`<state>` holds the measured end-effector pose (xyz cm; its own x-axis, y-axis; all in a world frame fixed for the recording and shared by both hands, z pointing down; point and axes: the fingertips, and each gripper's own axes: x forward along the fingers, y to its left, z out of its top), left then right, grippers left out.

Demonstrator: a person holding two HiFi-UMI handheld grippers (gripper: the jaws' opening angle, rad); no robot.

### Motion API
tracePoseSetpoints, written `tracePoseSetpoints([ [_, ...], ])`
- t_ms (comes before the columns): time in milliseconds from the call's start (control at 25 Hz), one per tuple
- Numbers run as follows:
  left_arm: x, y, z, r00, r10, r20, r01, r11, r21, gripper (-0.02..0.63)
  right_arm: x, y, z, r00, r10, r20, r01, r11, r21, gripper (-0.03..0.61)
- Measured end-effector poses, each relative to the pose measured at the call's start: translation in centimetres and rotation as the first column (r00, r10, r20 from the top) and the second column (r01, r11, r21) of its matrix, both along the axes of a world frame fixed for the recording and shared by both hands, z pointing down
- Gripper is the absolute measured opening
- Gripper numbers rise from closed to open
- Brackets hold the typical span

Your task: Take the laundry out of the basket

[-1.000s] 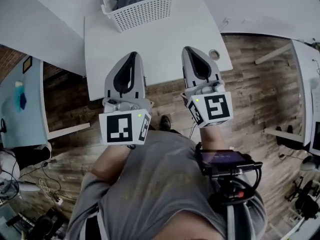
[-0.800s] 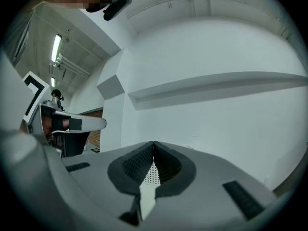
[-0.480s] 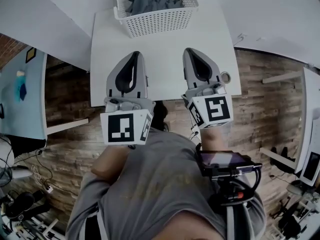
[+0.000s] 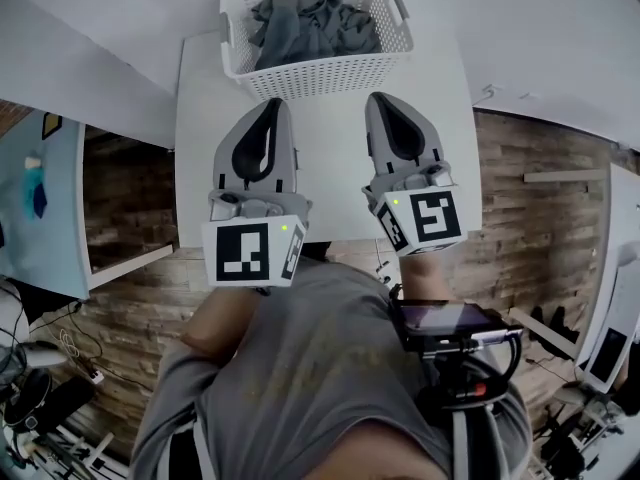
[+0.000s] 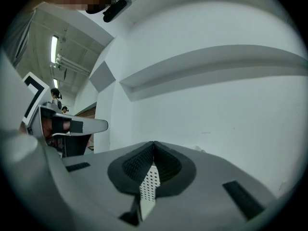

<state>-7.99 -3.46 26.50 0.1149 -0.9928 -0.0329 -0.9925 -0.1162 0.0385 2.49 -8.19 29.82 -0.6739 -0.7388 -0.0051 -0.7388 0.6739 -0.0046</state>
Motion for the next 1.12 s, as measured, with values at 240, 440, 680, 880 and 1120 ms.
tracePoseSetpoints([
  [240,-1.6,-4.6,-0.5,1.000,-0.007,-0.014,0.007,1.000,0.000,0.009,-2.0,-4.6,-1.1,1.000,-0.022,-0.007,0.022,1.000,0.012,0.008],
  [440,-2.5,-7.6,-1.1,1.000,-0.013,-0.013,0.013,1.000,-0.001,0.009,-2.6,-7.0,-2.1,1.000,-0.026,0.000,0.026,0.999,0.021,0.008],
  [680,-3.0,-10.2,-1.3,1.000,-0.029,-0.011,0.028,1.000,-0.013,0.009,-2.6,-8.6,-3.0,0.999,-0.050,0.004,0.050,0.999,0.018,0.008],
  [880,-3.5,-12.2,-0.7,0.999,-0.038,-0.007,0.038,0.999,-0.035,0.009,-3.4,-9.3,-3.2,0.996,-0.085,0.012,0.085,0.996,0.011,0.008],
  [1120,-4.0,-14.8,0.5,0.999,-0.040,0.010,0.040,0.996,-0.076,0.009,-4.1,-11.1,-2.7,0.995,-0.101,0.024,0.101,0.995,-0.007,0.008],
])
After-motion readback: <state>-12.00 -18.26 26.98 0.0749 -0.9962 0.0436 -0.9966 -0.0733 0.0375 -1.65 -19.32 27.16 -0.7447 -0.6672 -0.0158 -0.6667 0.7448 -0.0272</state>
